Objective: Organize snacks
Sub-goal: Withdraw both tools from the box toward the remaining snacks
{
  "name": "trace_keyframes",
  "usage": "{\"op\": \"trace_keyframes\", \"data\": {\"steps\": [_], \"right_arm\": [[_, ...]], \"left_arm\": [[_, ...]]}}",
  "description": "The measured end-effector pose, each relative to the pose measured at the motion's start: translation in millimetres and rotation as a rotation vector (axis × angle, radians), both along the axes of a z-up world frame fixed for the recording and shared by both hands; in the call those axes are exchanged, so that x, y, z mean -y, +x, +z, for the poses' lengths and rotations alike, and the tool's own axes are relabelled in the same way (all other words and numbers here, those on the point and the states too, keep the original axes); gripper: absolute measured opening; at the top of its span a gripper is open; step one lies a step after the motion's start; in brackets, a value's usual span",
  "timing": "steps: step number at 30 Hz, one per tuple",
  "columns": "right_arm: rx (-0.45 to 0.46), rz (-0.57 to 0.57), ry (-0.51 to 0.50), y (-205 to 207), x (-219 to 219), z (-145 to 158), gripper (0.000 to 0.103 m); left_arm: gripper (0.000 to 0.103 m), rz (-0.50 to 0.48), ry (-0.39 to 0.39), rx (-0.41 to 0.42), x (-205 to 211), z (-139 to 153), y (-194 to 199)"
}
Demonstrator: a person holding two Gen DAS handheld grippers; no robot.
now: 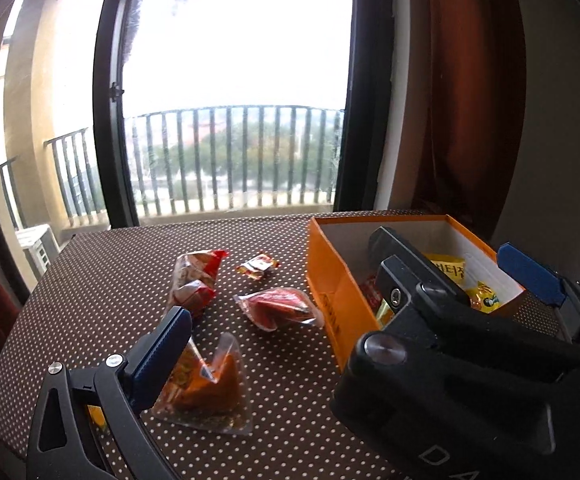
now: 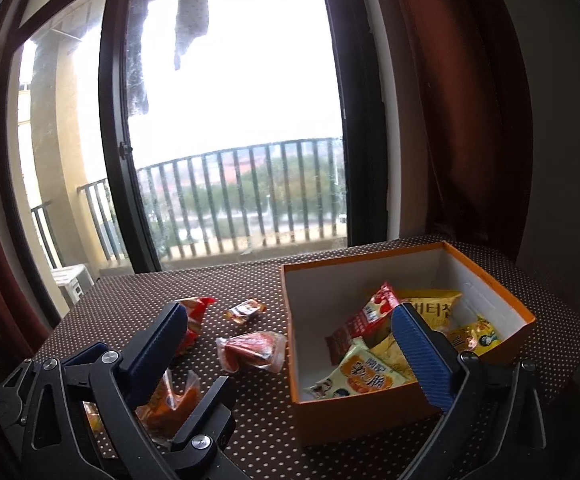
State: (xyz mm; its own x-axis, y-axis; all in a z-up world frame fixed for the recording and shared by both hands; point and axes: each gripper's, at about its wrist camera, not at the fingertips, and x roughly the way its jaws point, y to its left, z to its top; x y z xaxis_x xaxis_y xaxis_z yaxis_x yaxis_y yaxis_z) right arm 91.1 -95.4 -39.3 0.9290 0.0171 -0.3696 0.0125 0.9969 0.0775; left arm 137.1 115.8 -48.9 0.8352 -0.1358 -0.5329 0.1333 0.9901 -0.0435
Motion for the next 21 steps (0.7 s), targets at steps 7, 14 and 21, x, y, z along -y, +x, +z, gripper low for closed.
{"op": "trace_keyframes", "data": {"steps": [7, 14, 21], "right_arm": [[0.000, 0.054, 0.006, -4.3, -20.0, -16.3, 0.103], [0.035, 0.069, -0.020, -4.2, -50.3, -35.7, 0.103], [-0.019, 0.111, -0.043, 5.5, -77.1, -58.9, 0.103]], "left_arm": [[0.102, 0.062, -0.009, 0.007, -21.9, -14.9, -10.4], [0.102, 0.174, -0.012, 0.000, -52.3, -34.6, -18.7], [0.102, 0.260, -0.008, -0.042, -81.6, -58.8, -20.7]]}}
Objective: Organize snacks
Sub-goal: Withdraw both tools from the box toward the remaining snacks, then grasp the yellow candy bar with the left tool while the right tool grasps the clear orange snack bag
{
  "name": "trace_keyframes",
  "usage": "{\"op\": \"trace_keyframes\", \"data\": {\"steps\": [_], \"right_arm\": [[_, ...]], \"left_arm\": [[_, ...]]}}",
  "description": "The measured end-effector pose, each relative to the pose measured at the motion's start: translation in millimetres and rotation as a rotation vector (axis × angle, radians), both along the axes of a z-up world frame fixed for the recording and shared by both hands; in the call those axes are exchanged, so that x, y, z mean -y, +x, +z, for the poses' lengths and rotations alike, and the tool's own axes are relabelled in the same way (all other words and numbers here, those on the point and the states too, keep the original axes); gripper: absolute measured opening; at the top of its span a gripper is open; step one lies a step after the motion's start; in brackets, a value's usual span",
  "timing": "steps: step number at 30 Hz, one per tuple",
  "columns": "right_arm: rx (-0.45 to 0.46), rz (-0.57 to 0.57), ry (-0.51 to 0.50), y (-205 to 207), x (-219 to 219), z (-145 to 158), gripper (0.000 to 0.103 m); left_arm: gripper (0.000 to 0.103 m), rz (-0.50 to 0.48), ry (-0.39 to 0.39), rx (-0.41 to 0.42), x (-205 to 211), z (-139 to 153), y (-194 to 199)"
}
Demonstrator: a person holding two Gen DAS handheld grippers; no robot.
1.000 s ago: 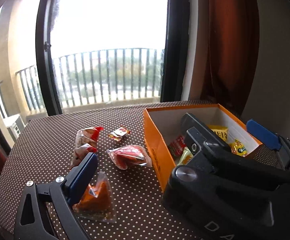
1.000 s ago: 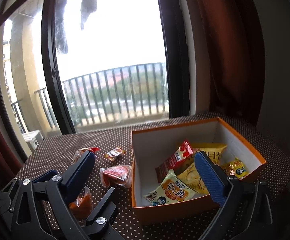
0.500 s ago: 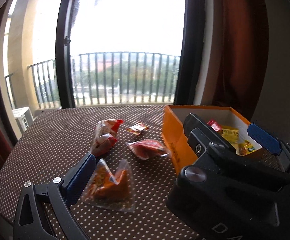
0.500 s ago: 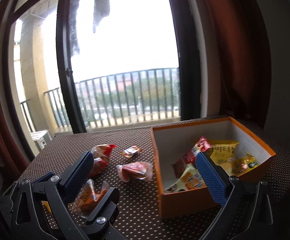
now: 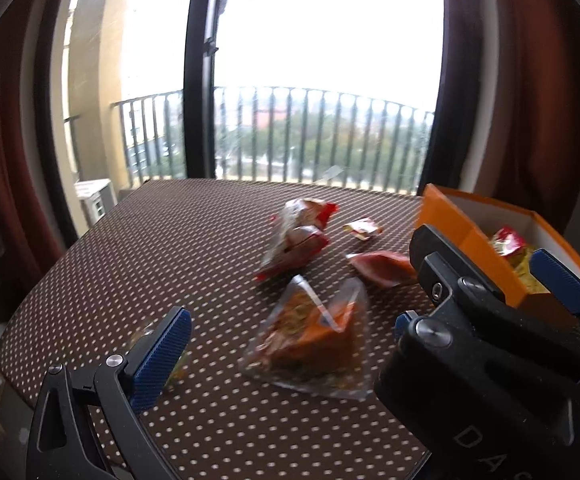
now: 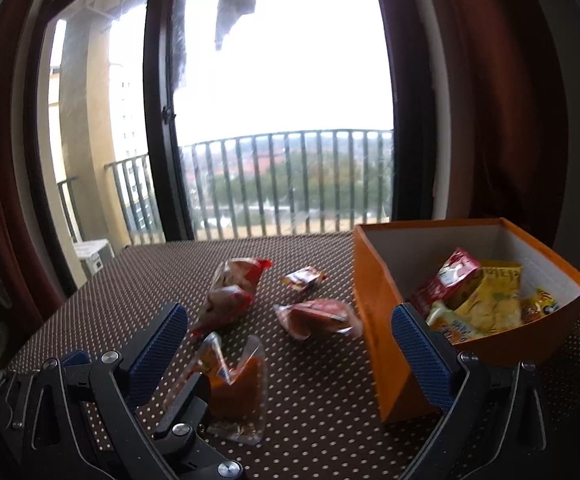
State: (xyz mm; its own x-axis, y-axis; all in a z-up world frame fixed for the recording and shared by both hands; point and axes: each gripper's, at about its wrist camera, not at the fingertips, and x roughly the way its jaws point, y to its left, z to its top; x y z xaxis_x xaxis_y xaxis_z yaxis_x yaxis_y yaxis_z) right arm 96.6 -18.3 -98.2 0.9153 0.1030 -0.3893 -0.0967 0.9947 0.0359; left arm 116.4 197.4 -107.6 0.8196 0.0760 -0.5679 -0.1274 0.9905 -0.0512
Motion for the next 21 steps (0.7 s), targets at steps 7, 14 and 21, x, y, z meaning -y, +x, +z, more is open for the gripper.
{"op": "trace_keyframes", "data": {"steps": [7, 14, 21], "right_arm": [[-0.030, 0.059, -0.001, 6.1, -26.2, -23.7, 0.103], [-0.085, 0.102, 0.007, 16.5, -51.2, -48.4, 0.103], [-0.142, 0.121, -0.021, 31.0, -69.5, -64.9, 0.103]], "left_arm": [[0.102, 0.071, -0.025, -0.015, -27.3, -21.8, -3.8], [0.102, 0.157, 0.016, -0.058, -52.3, -42.8, 3.4], [0.102, 0.222, -0.006, -0.125, -80.9, -61.9, 18.9]]}}
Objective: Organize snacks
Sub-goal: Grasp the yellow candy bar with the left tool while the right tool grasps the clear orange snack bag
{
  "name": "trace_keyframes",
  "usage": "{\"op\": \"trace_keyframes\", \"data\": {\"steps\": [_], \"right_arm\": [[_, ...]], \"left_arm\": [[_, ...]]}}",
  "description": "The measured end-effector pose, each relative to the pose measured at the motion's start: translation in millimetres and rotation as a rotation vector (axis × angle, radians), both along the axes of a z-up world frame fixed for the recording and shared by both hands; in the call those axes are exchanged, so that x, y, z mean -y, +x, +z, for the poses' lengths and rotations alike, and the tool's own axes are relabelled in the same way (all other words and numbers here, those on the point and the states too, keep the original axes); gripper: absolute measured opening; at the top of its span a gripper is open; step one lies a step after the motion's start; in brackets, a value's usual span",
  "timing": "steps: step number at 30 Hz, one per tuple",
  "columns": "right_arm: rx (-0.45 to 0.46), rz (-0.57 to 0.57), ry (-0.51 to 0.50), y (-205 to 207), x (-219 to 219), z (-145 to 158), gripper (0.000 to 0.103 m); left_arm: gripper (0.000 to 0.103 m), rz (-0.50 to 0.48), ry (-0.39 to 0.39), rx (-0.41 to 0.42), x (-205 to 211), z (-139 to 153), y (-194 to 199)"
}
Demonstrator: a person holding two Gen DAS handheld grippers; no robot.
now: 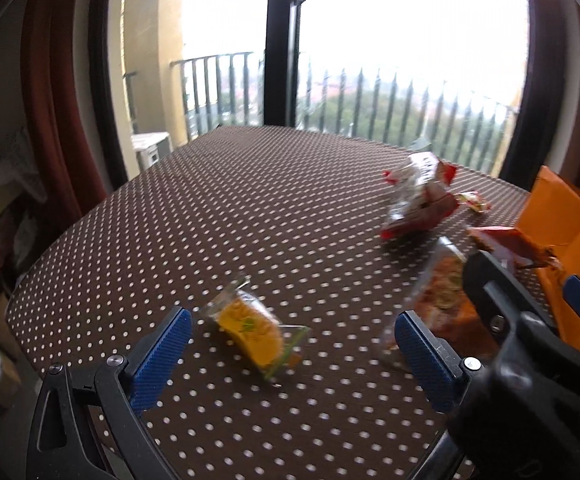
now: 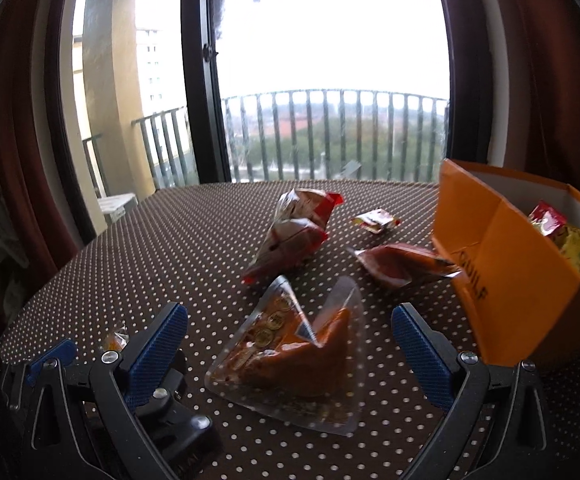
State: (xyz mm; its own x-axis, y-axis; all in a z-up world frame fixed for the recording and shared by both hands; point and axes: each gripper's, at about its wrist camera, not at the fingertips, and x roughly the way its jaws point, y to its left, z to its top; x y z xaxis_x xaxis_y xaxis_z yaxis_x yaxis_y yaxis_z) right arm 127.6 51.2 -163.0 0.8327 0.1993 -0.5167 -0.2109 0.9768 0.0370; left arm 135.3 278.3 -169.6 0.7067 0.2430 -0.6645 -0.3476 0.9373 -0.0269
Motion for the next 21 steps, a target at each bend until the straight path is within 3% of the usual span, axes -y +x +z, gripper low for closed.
{"op": "trace_keyframes", "data": {"steps": [8, 10, 14, 21], "right_arm": [[-0.051, 0.015, -0.028, 12.5, -14.6, -13.9, 0.103], [-0.063, 0.015, -0.029, 16.0, -16.9, -16.8, 0.103], [-0.078, 0.012, -0.033, 22.2, -19.1, -20.4, 0.103], [-0.091, 0.000, -0.023, 28.1, -17.9, -21.7, 0.103]], "left_arm": [[0.097, 0.074, -0.012, -0.091, -22.7, -20.6, 24.1], [0.083, 0.080, -0.042, -0.118, -28.4, -26.4, 29.1], [0.076, 0.093, -0.031, -0.122, -33.7, -30.8, 33.5], [0.055, 0.073, -0.031, -0.103, -34.2, -32.9, 40.5]]}}
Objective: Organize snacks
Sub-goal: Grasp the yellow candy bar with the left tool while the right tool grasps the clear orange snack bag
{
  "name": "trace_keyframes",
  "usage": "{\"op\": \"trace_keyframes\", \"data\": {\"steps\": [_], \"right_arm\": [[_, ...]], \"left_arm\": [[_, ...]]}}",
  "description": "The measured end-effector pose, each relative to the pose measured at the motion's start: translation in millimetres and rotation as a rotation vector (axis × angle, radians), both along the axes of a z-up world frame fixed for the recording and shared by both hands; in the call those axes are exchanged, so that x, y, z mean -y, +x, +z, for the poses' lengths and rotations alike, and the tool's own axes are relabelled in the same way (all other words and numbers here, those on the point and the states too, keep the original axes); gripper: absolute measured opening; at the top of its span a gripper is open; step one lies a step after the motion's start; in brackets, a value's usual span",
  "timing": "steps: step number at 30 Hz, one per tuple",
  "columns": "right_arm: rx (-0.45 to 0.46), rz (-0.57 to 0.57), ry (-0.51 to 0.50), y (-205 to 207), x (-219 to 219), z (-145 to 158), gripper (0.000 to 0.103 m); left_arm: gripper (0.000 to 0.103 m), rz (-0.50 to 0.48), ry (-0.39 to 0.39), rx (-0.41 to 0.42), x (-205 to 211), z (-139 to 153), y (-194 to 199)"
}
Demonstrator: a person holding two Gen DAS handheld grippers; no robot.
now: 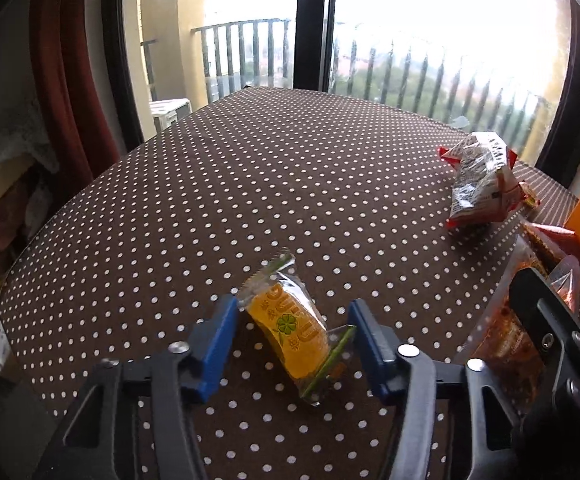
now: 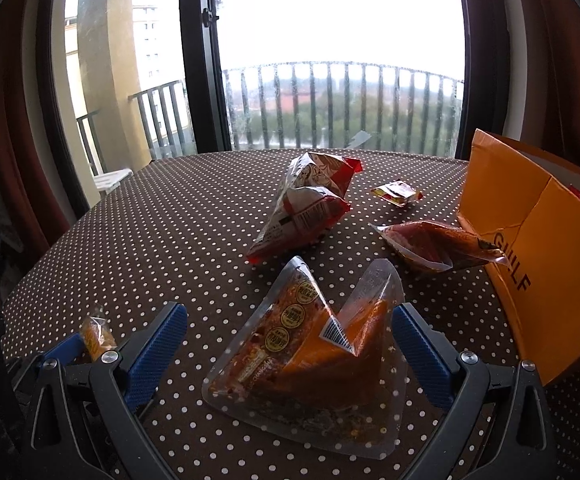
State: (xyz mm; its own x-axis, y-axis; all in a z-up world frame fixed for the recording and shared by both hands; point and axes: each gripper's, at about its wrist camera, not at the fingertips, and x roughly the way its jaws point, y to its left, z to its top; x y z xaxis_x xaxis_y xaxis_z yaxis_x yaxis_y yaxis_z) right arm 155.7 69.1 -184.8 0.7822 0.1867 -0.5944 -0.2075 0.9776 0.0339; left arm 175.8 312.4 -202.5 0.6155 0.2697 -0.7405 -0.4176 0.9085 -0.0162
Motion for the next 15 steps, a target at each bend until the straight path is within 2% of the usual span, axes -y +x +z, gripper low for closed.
{"op": "trace_keyframes", "data": {"steps": [6, 15], "right_arm": [[-0.010, -0.036, -0.001, 5.9, 8.3, -0.7, 0.103], [-0.041, -0.078, 0.004, 15.3, 21.6, -3.2, 0.103]], "left_arm": [[0.044, -0.057, 0.002, 0.000, 18.8, 1.5, 3.9], [0.040, -0.152, 0.032, -0.003, 40.1, 0.7, 13.5]]}}
